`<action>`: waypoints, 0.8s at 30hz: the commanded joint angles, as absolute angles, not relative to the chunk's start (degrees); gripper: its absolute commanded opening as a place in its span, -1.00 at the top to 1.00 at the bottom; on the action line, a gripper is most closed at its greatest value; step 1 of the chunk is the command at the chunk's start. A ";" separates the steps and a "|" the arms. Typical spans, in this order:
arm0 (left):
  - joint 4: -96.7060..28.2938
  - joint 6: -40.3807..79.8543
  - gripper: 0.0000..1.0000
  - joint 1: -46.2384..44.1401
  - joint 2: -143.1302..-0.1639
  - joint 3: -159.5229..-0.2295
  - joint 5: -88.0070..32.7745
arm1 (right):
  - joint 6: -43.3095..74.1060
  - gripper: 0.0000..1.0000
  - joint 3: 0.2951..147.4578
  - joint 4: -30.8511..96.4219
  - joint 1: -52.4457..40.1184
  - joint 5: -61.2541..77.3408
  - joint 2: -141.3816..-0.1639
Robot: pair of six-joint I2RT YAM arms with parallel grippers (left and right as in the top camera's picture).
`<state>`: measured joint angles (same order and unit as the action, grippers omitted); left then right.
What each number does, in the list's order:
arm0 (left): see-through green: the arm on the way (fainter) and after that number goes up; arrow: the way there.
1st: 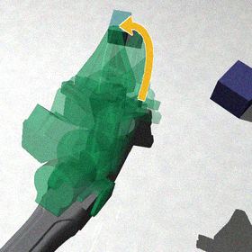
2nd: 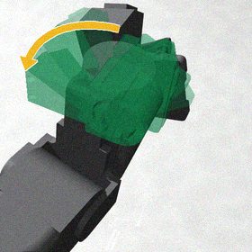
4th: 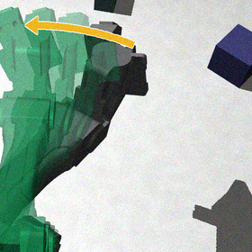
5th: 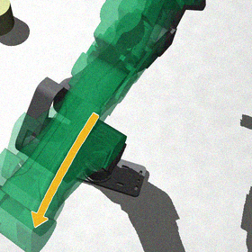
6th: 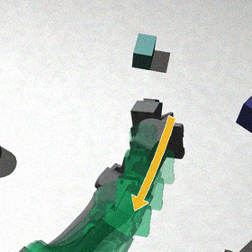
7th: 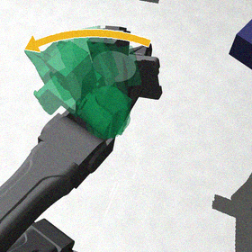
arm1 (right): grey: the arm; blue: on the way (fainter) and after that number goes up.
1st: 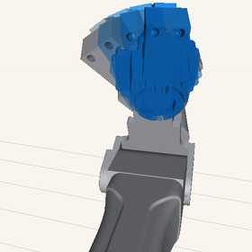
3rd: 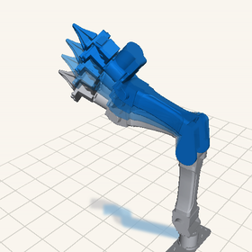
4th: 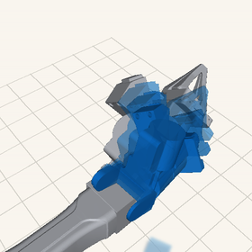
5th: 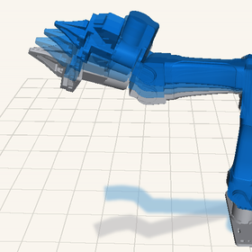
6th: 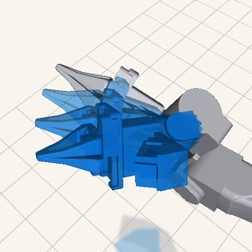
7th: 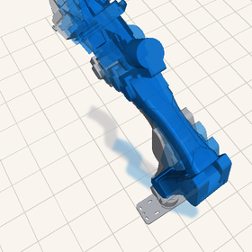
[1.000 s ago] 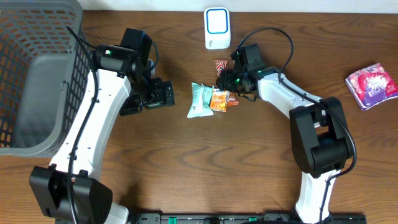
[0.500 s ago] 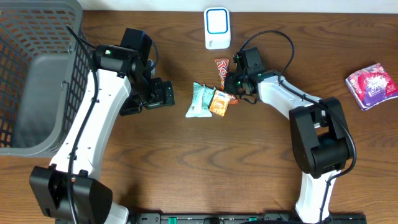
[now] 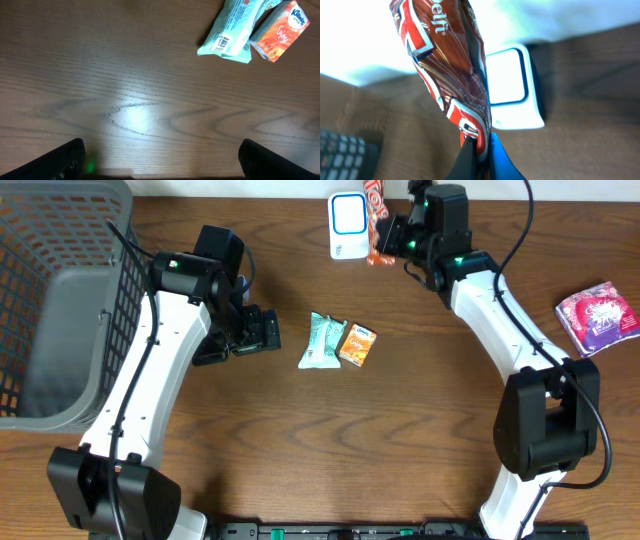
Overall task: Scan the item barcode
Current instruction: 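Hold the red snack bar up in front of the scanner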
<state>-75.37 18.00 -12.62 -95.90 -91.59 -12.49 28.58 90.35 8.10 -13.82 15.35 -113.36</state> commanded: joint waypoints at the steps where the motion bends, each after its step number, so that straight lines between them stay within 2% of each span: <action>1: -75.59 17.47 -0.95 -12.45 -96.01 -91.59 -11.92 | 34.52 0.98 90.67 3.16 -15.57 11.73 -115.39; 11: -75.59 17.50 -0.96 -12.45 -96.01 -91.59 -11.92 | 36.84 0.98 90.70 -14.52 -18.81 7.49 -126.76; 19: -75.59 17.50 -0.96 -12.45 -96.01 -91.59 -11.92 | 35.92 0.98 90.80 -12.27 -13.78 8.36 -123.52; 24: -75.59 17.47 -0.96 -12.45 -96.01 -91.59 -11.92 | 32.62 0.98 90.80 -0.34 -6.68 9.30 -117.25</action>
